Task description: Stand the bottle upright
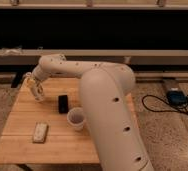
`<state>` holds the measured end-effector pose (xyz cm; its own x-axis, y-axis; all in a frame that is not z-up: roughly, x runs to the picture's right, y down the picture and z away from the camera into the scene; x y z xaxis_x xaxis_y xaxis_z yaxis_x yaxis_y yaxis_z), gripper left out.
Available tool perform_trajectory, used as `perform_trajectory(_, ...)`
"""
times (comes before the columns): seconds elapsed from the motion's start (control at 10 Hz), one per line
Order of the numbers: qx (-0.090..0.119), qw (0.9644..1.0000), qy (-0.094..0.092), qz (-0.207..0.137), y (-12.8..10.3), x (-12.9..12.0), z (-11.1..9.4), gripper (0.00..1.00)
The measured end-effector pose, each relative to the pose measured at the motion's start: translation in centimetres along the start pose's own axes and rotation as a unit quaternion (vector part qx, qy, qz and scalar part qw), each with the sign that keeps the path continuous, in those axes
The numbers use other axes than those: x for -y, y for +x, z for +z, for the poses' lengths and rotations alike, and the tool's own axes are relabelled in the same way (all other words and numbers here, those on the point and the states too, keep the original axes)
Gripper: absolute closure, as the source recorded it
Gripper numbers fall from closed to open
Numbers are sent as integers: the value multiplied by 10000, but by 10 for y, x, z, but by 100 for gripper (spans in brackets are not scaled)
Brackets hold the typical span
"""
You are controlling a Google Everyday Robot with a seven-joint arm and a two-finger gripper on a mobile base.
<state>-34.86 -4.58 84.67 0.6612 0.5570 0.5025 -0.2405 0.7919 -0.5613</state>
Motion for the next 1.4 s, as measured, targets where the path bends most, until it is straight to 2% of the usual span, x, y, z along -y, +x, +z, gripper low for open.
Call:
perform_trajectory(0.3,307,9994,180,50,2,-3,-4,100)
perform_trajectory(0.6,395,9988,291,70,2,-3,-7,100)
perform_trajectory(1.0,379,9987,343,47,1,-7,-5,100)
perform_trajectory(1.4,225,9991,345,72,5,-14,6,98)
